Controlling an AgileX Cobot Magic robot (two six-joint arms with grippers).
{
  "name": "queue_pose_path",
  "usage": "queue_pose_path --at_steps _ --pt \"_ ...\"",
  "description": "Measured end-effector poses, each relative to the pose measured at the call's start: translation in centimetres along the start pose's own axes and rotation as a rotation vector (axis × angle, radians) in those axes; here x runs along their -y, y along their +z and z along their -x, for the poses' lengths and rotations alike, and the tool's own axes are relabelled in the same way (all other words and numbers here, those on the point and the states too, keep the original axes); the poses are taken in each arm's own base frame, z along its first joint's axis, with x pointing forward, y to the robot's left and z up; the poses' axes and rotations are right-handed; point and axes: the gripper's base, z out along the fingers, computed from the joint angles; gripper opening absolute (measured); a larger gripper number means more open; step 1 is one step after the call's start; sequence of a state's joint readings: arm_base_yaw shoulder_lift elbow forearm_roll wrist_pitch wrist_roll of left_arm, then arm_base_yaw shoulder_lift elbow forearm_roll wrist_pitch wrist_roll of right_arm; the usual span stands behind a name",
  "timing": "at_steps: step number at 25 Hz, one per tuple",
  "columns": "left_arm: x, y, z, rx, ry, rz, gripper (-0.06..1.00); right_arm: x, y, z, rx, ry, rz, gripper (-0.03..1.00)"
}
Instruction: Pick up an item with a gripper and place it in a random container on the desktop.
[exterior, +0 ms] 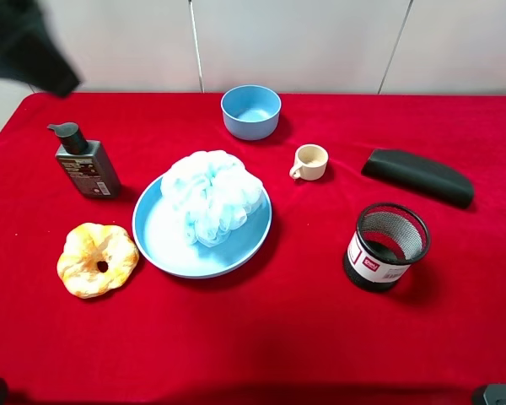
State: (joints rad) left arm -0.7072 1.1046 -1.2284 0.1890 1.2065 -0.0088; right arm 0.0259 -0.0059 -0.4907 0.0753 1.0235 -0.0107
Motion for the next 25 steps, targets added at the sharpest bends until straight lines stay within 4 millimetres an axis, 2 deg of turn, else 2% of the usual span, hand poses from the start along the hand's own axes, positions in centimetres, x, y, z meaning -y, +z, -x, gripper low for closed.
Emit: queue_pose_path --at_steps 3,10,16,25 --pt "-0.2 -2.3 -3.1 0.062 -0.014 0.003 0.99 0.0 0.0 0.0 0.000 0.000 0.000 0.63" --pt "-0.3 -5.0 -9.9 0.179 -0.099 0.004 0.99 0.0 0.0 0.0 0.000 0.000 0.000 0.63" --pt "-0.6 -4.2 -14.2 0.180 -0.174 0.077 0.99 0.0 0.0 0.0 0.000 0.000 0.000 0.63" --pt "-0.7 -2.4 -18.8 0.122 -0.411 0.262 0.99 0.0 0.0 0.0 0.000 0.000 0.000 0.63"
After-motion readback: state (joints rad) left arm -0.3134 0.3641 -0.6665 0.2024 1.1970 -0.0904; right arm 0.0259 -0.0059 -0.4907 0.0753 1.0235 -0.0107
